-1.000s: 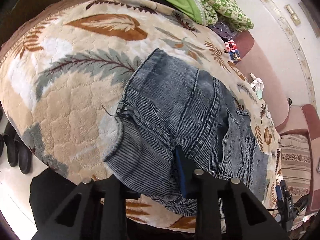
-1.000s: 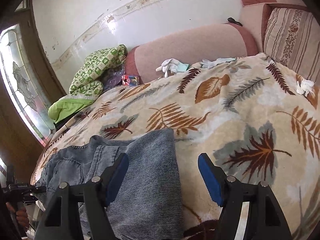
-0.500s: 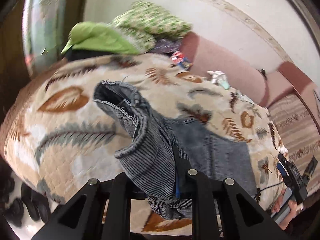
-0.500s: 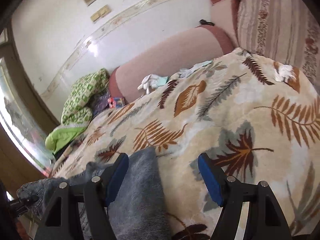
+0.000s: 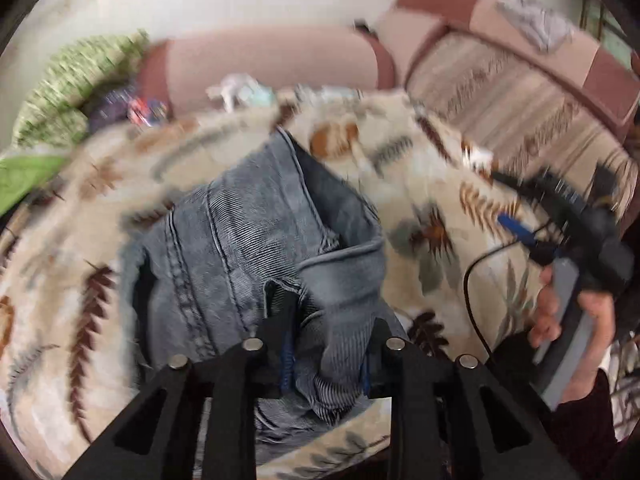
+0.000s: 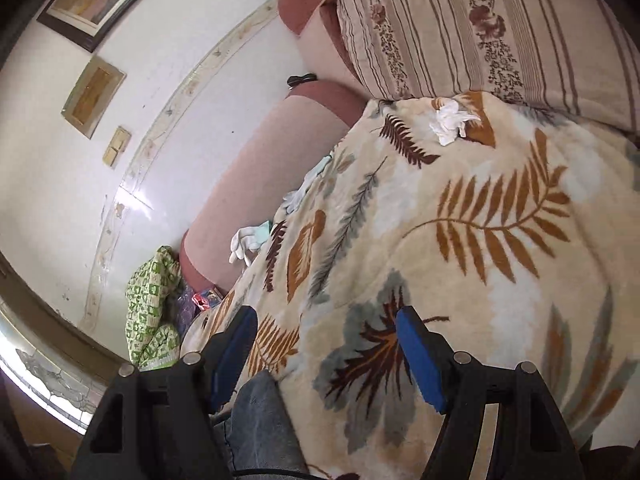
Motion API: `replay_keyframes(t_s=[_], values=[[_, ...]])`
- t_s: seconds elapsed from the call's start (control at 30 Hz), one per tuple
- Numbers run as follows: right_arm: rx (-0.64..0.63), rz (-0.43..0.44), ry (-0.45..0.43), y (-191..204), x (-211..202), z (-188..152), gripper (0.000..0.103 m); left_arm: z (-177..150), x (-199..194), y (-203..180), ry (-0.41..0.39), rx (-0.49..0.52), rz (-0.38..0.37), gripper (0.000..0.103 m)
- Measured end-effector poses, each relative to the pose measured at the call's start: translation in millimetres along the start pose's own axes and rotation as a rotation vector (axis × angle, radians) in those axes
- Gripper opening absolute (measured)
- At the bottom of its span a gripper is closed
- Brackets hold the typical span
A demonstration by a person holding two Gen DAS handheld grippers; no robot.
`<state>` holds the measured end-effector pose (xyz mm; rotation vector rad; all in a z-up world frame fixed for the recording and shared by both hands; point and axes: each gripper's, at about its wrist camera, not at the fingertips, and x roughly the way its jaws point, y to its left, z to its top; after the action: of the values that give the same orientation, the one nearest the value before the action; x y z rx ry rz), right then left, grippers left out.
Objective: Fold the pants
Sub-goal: 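Fold the held jeans over onto itself with the left gripper and release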
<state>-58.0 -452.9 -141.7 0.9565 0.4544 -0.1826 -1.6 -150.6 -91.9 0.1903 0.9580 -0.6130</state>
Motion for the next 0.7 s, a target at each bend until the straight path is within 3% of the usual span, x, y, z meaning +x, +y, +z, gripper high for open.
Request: replay_keyframes(t_s=[0.03,0.1,0.17,0.27,0.37,0.43,0.53,0.6,0.7], values=[[-0.001,-0.002,0.01,-0.4,1.1,0.1,0.075,-2.1,9.9,-1.4,0.039,-0.01,-0.025,0.03],[-0.012,-0.005,0.025,-0.1,2.4,-1.2,0.075,-4.3,7.0,-0.7,0.042,-0.026,-0.079,0.032],[-0.038,-0.005,0.041,2.9,4.2,-3.4,0.075,-2.1,-15.7,4.0,-0.029,0.002,-0.085,0.049],[-0.081,0.006,0.065,11.5,9.2,-9.5,0.075,-1.6,-61.8,23.3,-0.183,0.004,-0.037,0.073],[-0.128,0.037,0.104,24.9,17.2,-19.3,0.075,-2.9,-83.7,44.9,-0.262,-0.032,-0.008,0.079],[-0.188,0.059,0.122,37.8,21.0,-27.9,0.075,-4.2,-79.5,61.9,-0.253,-0.048,0.047,0.08],[-0.299,0.119,0.177,62.4,27.1,-43.9,0.075,-20.5,-53.3,86.5,-0.152,-0.094,0.175,0.08],[-0.353,0.172,0.224,80.3,29.8,-54.5,0.075,-33.4,-34.2,96.7,-0.08,-0.114,0.214,0.08],[-0.392,0.264,0.312,109.6,37.8,-67.5,0.075,-47.5,-20.0,98.9,-0.041,-0.094,0.234,0.08]])
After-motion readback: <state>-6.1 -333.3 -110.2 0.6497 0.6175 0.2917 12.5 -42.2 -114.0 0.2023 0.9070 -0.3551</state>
